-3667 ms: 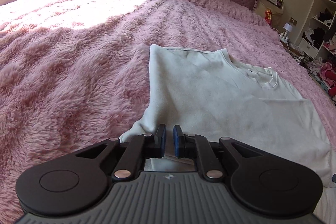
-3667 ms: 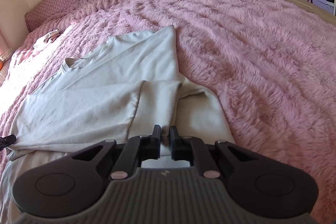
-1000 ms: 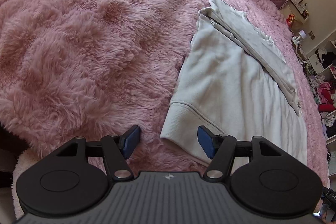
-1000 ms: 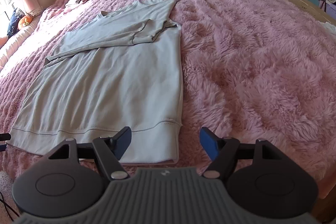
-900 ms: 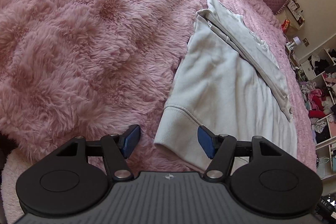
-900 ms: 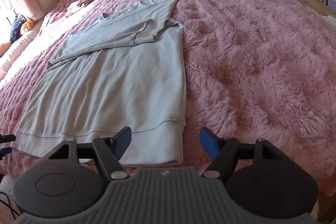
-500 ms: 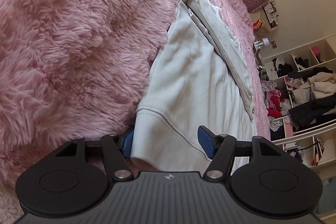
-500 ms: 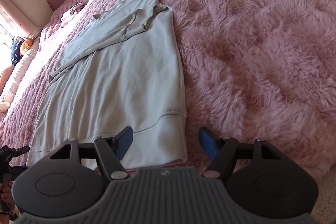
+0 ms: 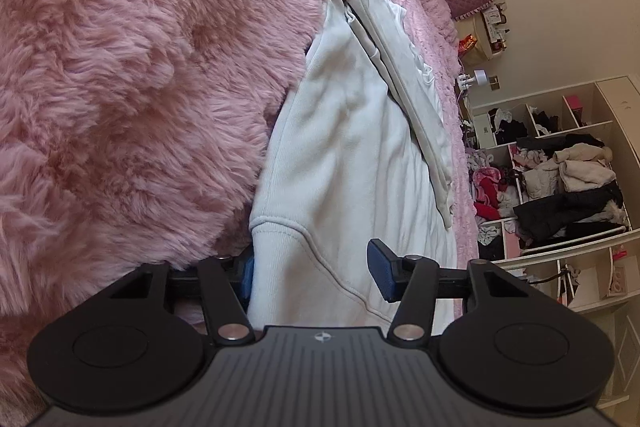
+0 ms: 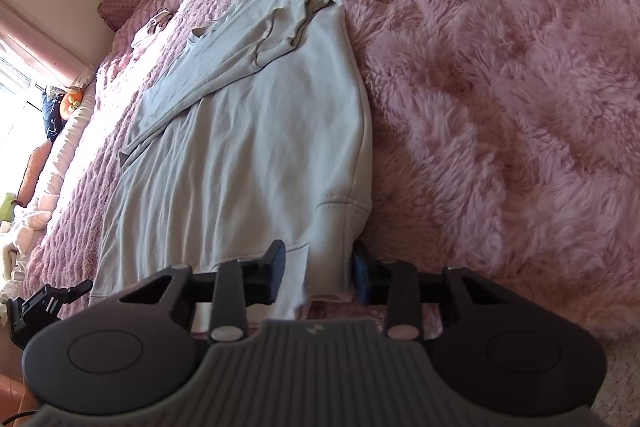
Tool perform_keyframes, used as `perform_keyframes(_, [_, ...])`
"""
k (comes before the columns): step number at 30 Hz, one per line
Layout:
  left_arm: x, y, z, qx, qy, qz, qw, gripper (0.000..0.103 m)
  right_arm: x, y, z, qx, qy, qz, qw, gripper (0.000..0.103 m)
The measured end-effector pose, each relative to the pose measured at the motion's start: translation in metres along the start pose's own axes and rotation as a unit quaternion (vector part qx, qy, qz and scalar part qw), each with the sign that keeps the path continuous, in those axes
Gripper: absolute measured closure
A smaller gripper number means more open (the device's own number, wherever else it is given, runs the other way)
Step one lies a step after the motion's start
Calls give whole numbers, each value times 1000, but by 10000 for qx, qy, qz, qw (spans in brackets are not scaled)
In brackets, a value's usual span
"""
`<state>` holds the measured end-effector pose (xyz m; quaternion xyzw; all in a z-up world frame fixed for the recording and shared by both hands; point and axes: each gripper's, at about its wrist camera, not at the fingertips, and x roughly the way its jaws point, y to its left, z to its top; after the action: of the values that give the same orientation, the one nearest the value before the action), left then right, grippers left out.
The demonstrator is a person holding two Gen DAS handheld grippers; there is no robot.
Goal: Fold small clothes
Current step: 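Grasp the hem with the left gripper while the right gripper grasps the hem too, then lift the held hem with both grippers and fold it toward the collar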
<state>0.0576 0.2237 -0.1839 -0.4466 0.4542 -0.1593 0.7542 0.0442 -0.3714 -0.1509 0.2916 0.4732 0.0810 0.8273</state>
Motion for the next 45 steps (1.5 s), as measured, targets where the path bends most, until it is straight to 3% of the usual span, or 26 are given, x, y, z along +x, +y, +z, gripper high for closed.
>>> perform_keyframes(1, [0, -2, -1, 90, 21, 9, 10000, 60, 0, 0, 1, 14, 34, 46, 10000, 90])
perform_keyframes(3, [2, -7, -2, 211, 157, 45, 9996, 85, 0, 0, 2, 25, 105, 105, 9999, 94])
perform_keyframes(5, [3, -11, -4, 287, 292, -5, 9992, 98, 1, 1, 2, 17, 137, 119, 9998, 95])
perform_keyframes(11, [4, -21, 0, 391, 274, -120, 9988, 98, -3, 0, 6, 216, 47, 322, 9992, 96])
perform_keyframes(18, [2, -37, 17, 191, 8, -976, 9950, 98, -18, -5, 28, 833, -428, 956, 9910, 98])
perform_keyframes(22, [8, -55, 45, 304, -229, -1324, 9905, 98, -20, 1, 56, 1018, -776, 1232, 9841, 99])
perform_keyframes(32, [60, -97, 155, 603, -532, -1467, 9859, 98, 6, 21, 160, 1196, -1748, 1407, 9671, 101])
perform_keyframes(39, [114, -113, 232, 795, -645, -1455, 9841, 98, 59, 40, 248, 1008, -1962, 1232, 9676, 101])
perform_keyframes(45, [160, -101, 284, 685, -665, -1298, 9869, 98, 122, 50, 316, 979, -1994, 1083, 9690, 101])
